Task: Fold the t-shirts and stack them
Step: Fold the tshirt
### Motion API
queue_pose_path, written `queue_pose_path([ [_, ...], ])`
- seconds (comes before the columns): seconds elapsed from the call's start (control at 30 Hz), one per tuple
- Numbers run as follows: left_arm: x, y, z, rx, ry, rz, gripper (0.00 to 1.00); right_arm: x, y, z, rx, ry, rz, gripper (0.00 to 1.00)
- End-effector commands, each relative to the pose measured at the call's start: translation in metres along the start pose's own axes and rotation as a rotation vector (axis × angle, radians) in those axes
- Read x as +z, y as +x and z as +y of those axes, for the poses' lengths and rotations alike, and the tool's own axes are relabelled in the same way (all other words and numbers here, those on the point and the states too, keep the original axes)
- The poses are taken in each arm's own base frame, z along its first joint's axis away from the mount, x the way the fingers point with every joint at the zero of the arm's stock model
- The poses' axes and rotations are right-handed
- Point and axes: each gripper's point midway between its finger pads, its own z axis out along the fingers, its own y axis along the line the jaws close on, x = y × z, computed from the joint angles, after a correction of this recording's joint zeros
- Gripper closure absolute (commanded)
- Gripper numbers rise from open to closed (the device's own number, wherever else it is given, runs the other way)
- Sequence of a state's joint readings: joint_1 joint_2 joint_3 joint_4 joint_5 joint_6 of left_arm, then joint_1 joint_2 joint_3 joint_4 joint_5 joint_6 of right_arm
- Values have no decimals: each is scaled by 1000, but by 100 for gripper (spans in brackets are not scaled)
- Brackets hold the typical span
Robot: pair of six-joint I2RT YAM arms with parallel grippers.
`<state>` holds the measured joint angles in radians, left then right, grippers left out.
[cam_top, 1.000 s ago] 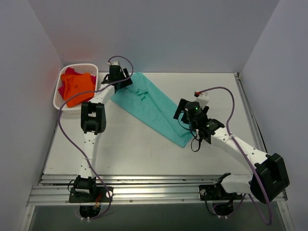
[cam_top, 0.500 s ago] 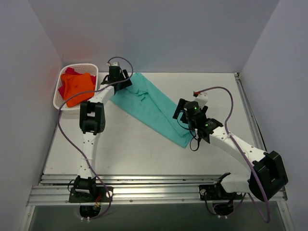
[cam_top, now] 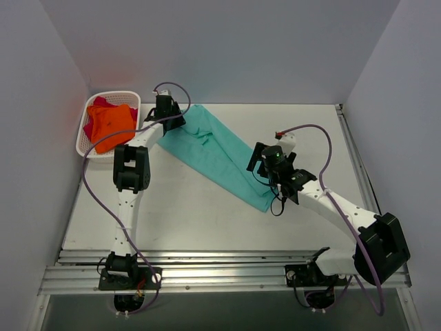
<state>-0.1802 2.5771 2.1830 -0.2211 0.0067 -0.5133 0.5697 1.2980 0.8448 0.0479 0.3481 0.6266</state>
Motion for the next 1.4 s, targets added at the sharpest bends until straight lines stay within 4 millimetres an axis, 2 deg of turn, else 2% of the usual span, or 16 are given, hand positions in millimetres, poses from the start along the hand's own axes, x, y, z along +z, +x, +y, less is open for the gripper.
queue_pose_path([
  [0.0, -22, -41, -13, 4, 13, -87, 54, 3, -3, -3, -5, 15, -18, 18],
  [0.1, -22, -41, -13, 3, 9, -88, 69, 4, -2, -3, -6, 16, -15, 18],
  [0.2, -24, -43, -12, 5, -1, -90, 77, 5, 0, -3, -8, 17, -10, 18],
  [0.37, -29, -49, -13, 6, -10, -97, 97, 7, 2, -3, -12, 20, -4, 18],
  [0.83, -76, -83, -37, 30, 27, -179, 98, 9, 6, -3, -17, 20, 6, 19],
  [1.0, -87, -80, -35, 32, 19, -182, 98, 9, 7, -3, -18, 19, 9, 19],
  [1.03, -94, -85, -37, 30, 20, -192, 98, 10, 7, -3, -18, 19, 9, 19],
  [1.2, -109, -81, -29, 10, -16, -181, 98, 10, 8, -3, -21, 19, 15, 19],
  [1.23, -117, -86, -31, 5, -12, -193, 98, 10, 8, -3, -19, 15, 12, 19],
  [1.37, -132, -89, -30, 1, -26, -196, 98, 12, 11, -1, -23, 11, 22, 20],
])
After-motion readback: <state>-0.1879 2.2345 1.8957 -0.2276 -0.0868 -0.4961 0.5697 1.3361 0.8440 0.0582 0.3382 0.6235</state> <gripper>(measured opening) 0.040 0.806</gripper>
